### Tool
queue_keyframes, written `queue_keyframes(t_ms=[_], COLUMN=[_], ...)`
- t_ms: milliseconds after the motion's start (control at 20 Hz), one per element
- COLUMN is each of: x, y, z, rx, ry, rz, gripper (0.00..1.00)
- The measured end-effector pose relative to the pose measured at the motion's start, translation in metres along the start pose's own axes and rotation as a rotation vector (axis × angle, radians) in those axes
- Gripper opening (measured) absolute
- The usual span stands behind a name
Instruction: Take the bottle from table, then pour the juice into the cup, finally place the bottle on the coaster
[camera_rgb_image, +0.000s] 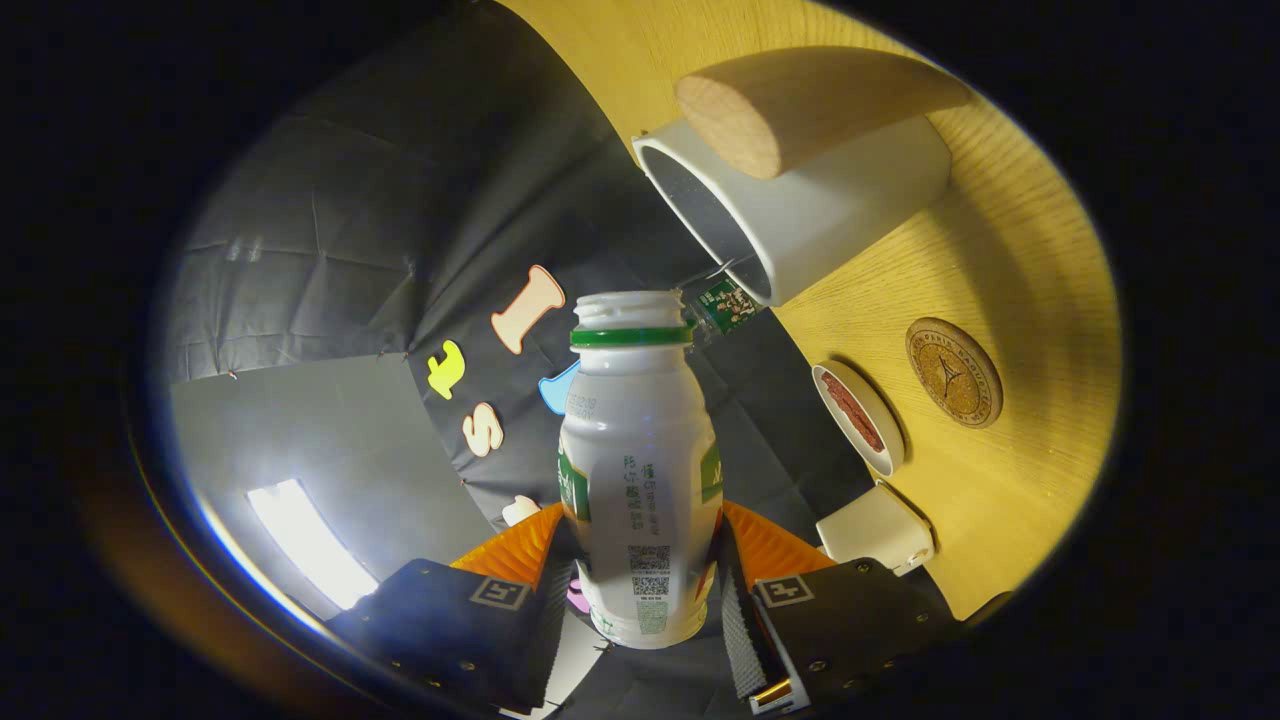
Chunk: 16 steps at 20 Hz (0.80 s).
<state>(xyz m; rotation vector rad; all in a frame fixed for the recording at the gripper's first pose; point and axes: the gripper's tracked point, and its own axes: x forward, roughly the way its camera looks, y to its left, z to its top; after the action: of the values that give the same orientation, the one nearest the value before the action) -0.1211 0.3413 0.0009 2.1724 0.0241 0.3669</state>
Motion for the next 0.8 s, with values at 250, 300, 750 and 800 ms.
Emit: queue_keyframes(t_ms=[250,300,750,800], x=[0.005,0.008,0.013,0.013], y=[0.007,0.01,0.018,0.018], z=[0.006,0.008,0.02,0.019], rx=[0.053,0.061,0.123,0.126], ry=[-0.055,-0.067,-0.112,-0.115], rz=[0.01,0.012,0.019,0.02], gripper=[0.67,0.67,0.67,0.67])
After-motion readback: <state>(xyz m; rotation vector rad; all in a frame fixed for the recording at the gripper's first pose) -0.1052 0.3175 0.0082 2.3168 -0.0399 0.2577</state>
